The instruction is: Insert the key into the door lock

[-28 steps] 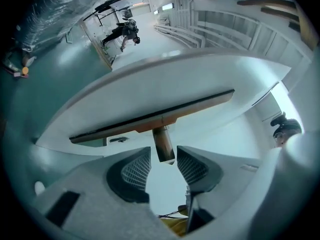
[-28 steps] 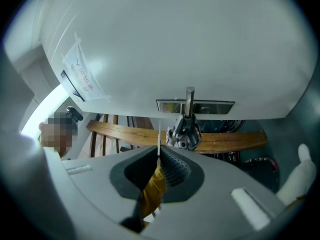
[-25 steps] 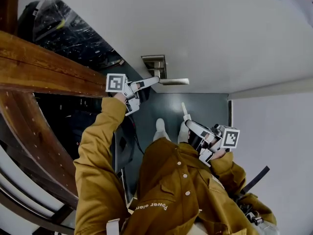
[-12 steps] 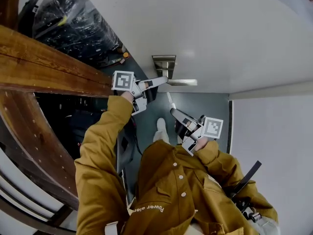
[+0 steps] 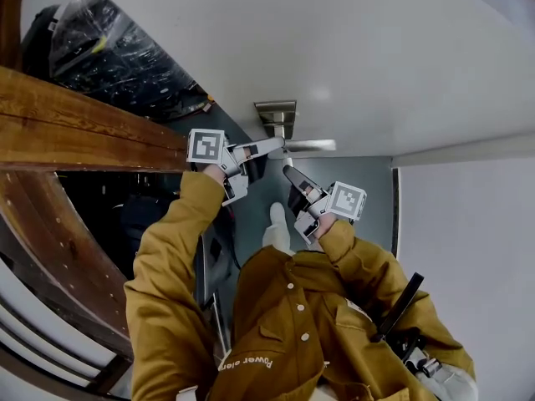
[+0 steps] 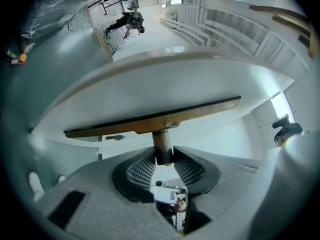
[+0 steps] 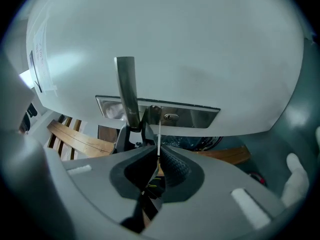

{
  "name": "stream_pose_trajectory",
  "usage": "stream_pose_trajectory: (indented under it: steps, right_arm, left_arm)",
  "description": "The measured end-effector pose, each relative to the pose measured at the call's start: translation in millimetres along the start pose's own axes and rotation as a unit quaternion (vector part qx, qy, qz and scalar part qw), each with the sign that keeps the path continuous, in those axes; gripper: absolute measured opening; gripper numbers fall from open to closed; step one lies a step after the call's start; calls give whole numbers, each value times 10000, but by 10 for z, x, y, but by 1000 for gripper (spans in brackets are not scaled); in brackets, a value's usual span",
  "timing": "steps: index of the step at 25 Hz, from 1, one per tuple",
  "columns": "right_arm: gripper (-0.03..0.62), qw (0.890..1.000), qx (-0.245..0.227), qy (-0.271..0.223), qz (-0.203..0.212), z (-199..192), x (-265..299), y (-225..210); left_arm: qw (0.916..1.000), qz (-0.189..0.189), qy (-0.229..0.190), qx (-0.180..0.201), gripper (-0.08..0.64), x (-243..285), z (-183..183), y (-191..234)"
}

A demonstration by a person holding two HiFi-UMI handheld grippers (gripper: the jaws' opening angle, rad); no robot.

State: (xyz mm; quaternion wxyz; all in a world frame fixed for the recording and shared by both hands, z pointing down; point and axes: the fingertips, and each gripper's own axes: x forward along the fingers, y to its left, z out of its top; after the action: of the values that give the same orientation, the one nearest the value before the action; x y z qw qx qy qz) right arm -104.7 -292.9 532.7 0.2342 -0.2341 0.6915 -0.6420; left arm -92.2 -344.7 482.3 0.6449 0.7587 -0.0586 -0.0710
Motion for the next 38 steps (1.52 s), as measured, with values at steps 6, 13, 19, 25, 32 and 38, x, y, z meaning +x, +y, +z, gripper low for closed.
stream_pose_trajectory:
  steps: [6, 13, 19, 25, 32, 38]
  right_arm:
    - [28, 9997, -11, -150, -184, 86, 96, -197]
    - [28, 9993, -129, -149, -329, 98, 111, -290]
    - [28, 9996, -79, -161, -216, 130, 123, -261]
    - [28, 9997, -58, -136, -171, 158, 209, -261]
    - [29, 9992, -70, -385, 47, 277, 348, -282]
    - [29, 9987, -29, -486, 160, 314, 411, -258]
  left_arm:
    - [10000, 63, -31, 40, 115, -8, 12, 18]
    - [9999, 85, -52, -37, 114, 2, 4, 14]
    - [10000, 67, -47, -51, 112, -8, -1, 12]
    - [10000, 80, -25, -45, 112, -8, 4, 28]
    - [9999, -38, 2, -114, 109, -14, 7, 38]
    - [9999, -74, -61, -132, 109, -32, 25, 64]
